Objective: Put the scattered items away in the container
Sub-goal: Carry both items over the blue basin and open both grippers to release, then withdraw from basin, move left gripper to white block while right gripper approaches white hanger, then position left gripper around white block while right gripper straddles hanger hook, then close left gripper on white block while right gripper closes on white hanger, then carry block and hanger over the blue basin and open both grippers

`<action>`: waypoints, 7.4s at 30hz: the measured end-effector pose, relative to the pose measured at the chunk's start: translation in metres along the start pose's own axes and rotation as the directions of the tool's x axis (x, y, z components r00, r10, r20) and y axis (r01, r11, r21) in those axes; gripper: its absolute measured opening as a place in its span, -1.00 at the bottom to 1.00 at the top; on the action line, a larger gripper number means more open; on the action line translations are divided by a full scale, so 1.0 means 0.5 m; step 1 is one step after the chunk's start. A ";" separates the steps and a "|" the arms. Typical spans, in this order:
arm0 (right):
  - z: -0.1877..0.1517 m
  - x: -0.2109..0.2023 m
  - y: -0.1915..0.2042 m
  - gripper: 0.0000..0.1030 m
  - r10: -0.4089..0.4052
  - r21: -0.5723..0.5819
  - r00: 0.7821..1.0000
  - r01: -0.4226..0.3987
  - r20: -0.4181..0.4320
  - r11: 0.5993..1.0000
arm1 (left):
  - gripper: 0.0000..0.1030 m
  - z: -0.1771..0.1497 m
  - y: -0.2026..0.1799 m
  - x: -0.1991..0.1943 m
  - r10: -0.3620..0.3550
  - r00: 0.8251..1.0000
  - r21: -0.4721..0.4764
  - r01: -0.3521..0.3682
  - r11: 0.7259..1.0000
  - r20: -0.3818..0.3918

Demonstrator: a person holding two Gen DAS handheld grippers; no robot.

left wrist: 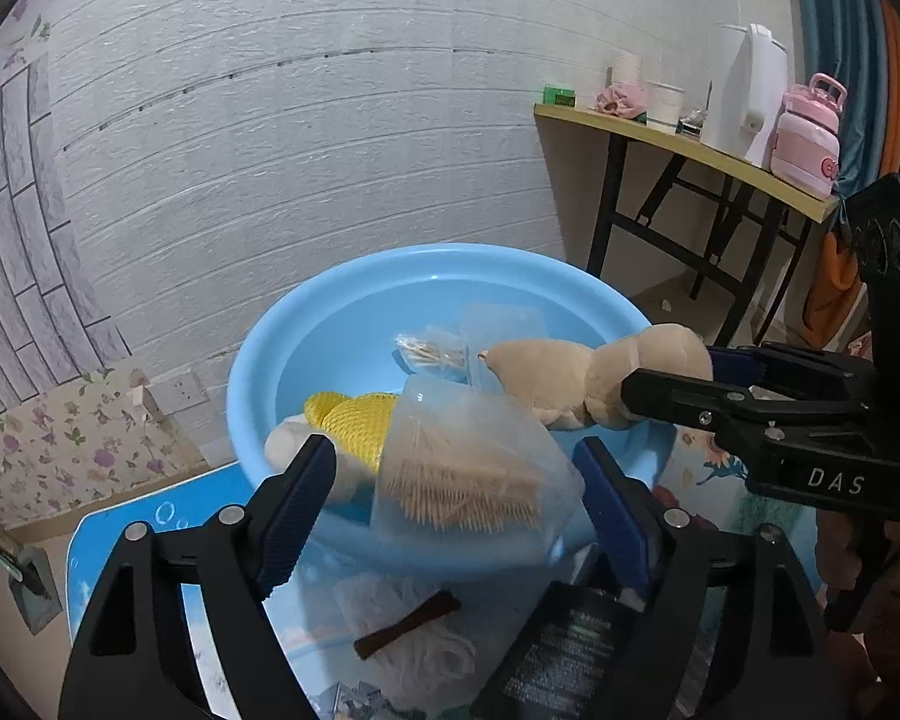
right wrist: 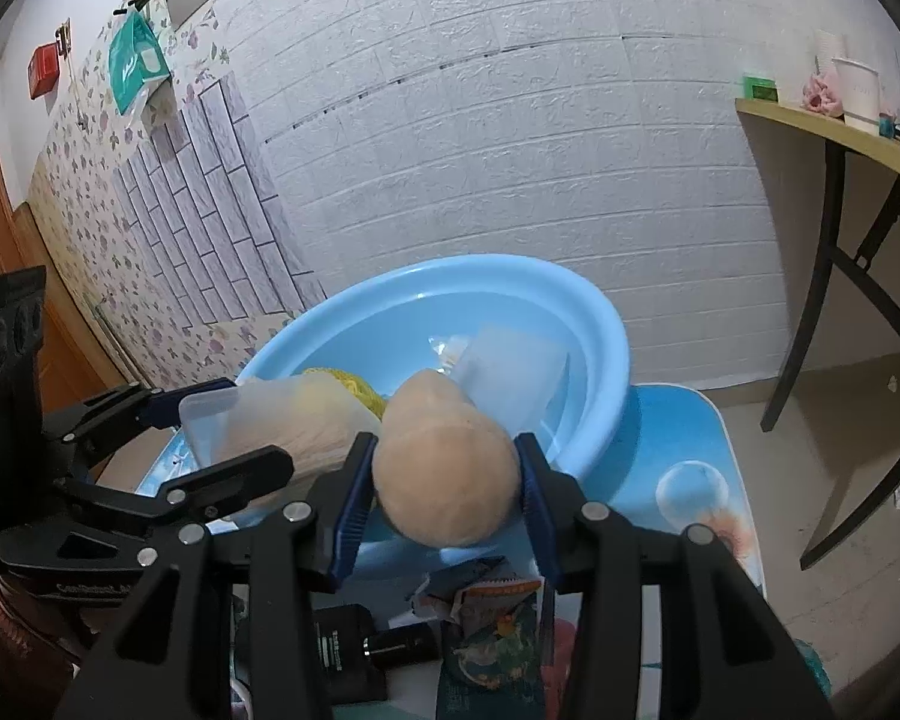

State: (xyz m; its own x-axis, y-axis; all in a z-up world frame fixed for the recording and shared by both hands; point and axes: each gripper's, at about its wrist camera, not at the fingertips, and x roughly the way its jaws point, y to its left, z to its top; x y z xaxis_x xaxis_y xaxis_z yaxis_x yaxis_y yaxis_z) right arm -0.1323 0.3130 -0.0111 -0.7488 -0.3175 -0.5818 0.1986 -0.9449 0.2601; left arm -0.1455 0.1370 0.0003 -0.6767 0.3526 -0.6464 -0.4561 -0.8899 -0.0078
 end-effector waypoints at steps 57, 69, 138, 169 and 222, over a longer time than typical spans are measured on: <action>-0.233 -0.073 0.143 -0.05 0.023 -0.057 0.972 -0.037 -0.235 0.998 | -0.02 -0.273 0.061 -0.066 0.044 0.990 -0.101 -0.058 0.993 -0.131; -0.265 -0.024 0.204 -0.48 0.003 -0.101 0.952 -0.036 -0.306 0.994 | -0.02 -0.310 0.100 -0.125 0.069 0.990 -0.157 -0.088 0.984 -0.120; -0.291 -0.013 0.128 1.00 -0.188 -0.185 0.963 0.152 -0.193 0.971 | 0.99 -0.344 0.118 -0.084 0.159 0.966 -0.184 -0.197 0.963 -0.202; -0.286 -0.030 0.134 -0.08 -0.173 -0.194 0.973 0.143 -0.150 0.971 | -0.53 -0.351 0.129 -0.124 0.146 0.979 -0.239 -0.177 0.955 -0.140; -0.228 -0.006 0.061 0.26 -0.168 -0.256 0.974 0.126 -0.149 0.958 | -0.53 -0.211 0.095 -0.135 0.090 0.994 -0.194 -0.100 0.976 -0.059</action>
State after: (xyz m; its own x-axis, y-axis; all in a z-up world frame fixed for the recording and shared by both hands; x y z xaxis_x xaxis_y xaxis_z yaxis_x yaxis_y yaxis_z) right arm -0.0517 0.2759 -0.0892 -0.6687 -0.1625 -0.7256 0.2579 -0.9659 -0.0214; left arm -0.0604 0.0406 -0.0371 -0.6799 0.2537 -0.6880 -0.2656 -0.9597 -0.0914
